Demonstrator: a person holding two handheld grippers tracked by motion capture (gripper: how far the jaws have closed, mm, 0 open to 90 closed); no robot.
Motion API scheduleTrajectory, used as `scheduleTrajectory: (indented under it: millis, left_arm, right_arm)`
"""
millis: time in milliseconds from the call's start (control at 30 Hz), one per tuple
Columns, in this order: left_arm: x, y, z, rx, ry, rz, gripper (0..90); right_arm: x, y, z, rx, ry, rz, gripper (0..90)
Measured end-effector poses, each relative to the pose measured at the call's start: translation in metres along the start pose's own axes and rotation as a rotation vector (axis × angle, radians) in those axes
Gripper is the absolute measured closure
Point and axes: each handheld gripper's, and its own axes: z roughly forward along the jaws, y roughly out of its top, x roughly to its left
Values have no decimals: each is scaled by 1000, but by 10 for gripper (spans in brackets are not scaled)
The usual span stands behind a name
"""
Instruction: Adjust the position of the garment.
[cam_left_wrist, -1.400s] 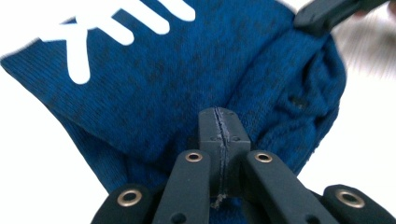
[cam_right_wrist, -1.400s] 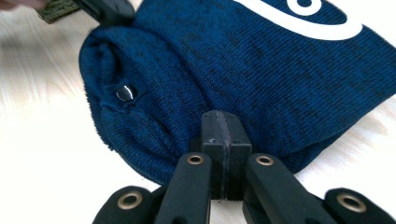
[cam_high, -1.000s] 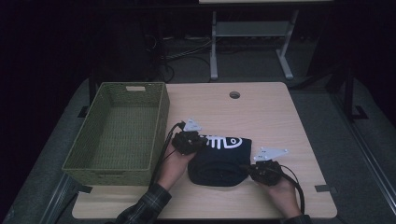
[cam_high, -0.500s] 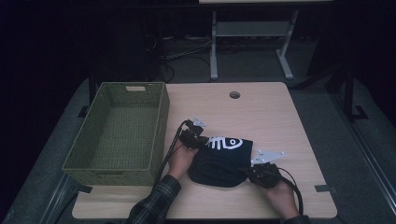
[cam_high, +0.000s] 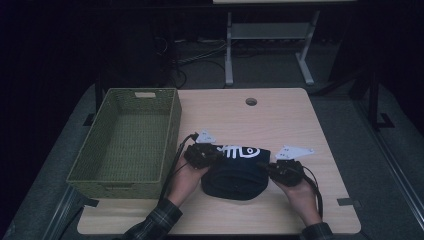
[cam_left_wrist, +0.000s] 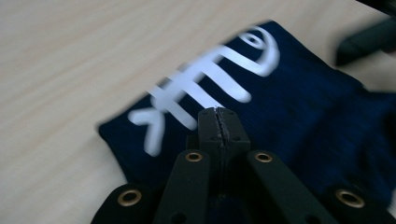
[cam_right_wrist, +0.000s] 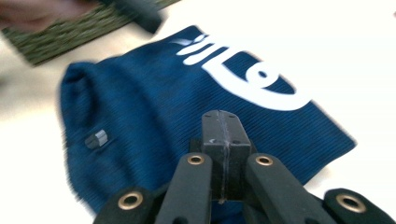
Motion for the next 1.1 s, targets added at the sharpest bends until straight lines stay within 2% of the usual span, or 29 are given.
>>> scheduleTrajectory:
  millis: [133,200,367,400,533,567,633,700,800,833,1000,1033,1100]
  left_arm:
    - [-14,-15,-2,29,-6,31,894]
    - [-15,-21,1,46,-2,34,895]
    - [-14,-28,9,82,-12,31,899]
    - [-15,-29,12,97,-2,40,899]
    - [-14,-30,16,114,13,58,900]
    - [-14,-30,16,114,13,58,900]
    - [-12,-28,18,123,57,83,900]
    - [-8,-26,19,124,81,75,900]
    - [-3,-25,21,121,85,62,900]
    - [0,-24,21,117,78,48,900]
    - [3,-22,21,112,62,26,899]
    - [5,-18,19,97,62,23,895]
    - [6,-14,15,77,61,12,852]
  right_arm:
    - [-16,6,12,-11,-30,17,900]
    - [-23,8,21,13,-52,25,900]
    - [-36,8,36,27,-80,44,900]
    - [-40,6,43,50,-96,50,900]
    - [-47,-2,53,95,-103,72,900]
    - [-47,-2,53,95,-103,72,900]
    - [-48,-3,54,105,-114,74,900]
    - [-45,-3,54,118,-137,56,900]
    - [-40,-4,51,136,-165,27,900]
    - [-39,-4,50,140,-166,28,900]
    - [-39,-8,46,127,-159,41,900]
    - [-40,-10,42,94,-128,58,900]
    - [-40,-12,38,68,-117,63,833]
